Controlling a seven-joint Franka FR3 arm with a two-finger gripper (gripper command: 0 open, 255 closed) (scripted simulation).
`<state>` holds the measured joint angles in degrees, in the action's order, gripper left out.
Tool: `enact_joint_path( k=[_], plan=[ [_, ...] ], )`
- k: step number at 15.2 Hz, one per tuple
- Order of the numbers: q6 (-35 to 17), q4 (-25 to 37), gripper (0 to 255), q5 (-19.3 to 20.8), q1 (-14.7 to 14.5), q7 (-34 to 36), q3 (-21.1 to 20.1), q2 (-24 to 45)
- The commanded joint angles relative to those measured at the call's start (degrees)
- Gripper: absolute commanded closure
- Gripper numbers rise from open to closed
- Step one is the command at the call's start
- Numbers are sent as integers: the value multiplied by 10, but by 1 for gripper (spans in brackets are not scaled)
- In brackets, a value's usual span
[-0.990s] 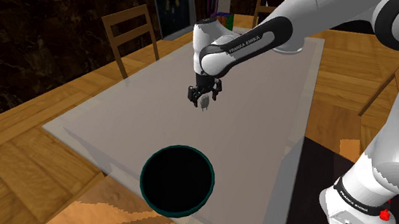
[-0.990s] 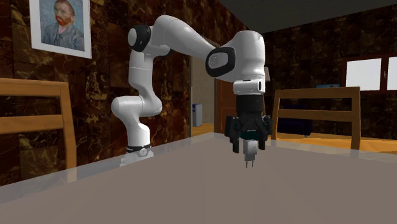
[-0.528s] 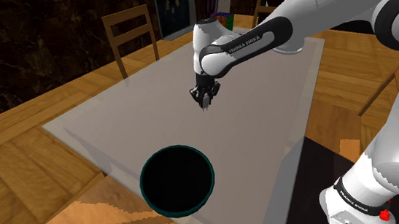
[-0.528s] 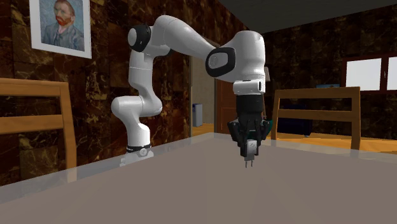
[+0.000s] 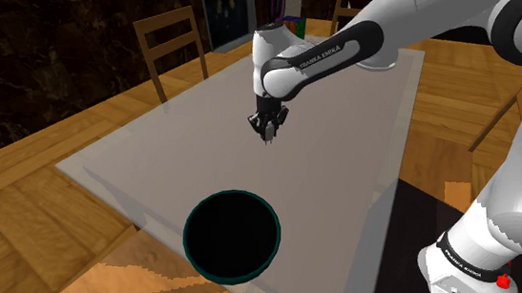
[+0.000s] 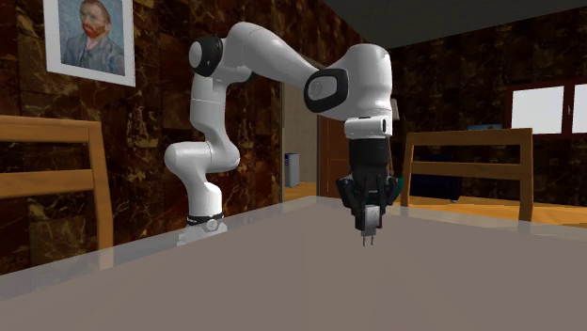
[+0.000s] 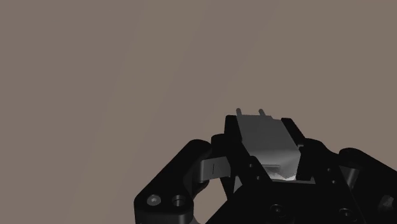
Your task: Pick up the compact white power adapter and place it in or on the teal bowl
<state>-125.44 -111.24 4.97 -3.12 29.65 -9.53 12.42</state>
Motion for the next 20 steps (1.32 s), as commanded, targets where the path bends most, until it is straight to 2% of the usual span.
enact_joint_path(
  k=[1,20],
  plan=[
    [10,6,255,-1,0,-1,0,-5],
    [146,100,255,-14,1,-13,-3,-47]
  ],
)
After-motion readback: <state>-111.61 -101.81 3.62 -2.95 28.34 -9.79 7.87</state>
